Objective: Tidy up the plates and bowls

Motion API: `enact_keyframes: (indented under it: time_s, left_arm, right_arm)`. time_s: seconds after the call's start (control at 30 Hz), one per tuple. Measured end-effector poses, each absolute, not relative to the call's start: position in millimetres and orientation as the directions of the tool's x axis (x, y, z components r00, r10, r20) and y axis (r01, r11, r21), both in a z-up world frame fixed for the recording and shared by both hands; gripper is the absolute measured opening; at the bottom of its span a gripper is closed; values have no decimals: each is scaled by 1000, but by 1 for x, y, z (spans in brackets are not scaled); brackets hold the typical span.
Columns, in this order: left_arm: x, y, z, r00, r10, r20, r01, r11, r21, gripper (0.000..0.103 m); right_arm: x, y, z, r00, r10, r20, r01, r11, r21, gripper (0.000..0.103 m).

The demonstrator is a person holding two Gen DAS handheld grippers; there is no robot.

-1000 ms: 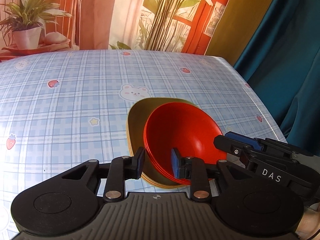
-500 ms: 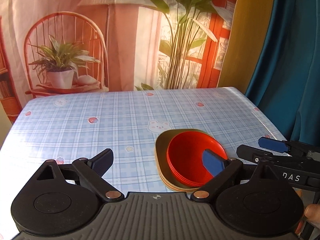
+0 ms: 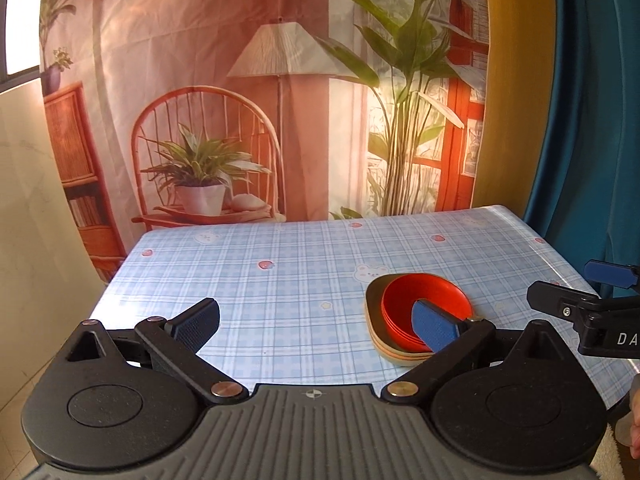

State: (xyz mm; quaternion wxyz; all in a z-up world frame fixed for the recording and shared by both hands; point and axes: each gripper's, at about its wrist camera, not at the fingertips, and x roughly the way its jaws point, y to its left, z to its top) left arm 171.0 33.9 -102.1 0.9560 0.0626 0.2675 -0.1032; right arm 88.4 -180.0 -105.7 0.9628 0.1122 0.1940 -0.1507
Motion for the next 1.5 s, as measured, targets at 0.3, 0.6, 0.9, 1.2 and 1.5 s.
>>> enact_keyframes:
  time_s: [0.3, 0.6, 0.9, 1.2, 1.5]
  left_arm:
    - [111, 57, -64, 887, -129, -443, 162, 986, 37, 103]
    - [46, 70, -40, 924, -116, -365, 146, 988, 56, 103]
    - [36, 67, -41, 929, -107, -355, 144, 986, 79, 103]
    - [36, 67, -46, 921, -121, -370, 161, 984, 78, 103]
    - [35, 69, -48, 918, -129, -376, 167, 984, 70, 103]
  right_arm:
    - [43, -136, -68, 894, -261, -363, 322, 939, 118, 103]
    - [-8, -95, -40, 903, -300, -309, 335, 940, 65, 103]
    - [-19, -88, -39, 899, -315, -305, 352, 933, 76, 103]
    - [-21, -92, -43, 894, -322, -312, 366, 926, 91, 103]
    - [-22, -92, -46, 891, -328, -315, 375, 921, 102, 103]
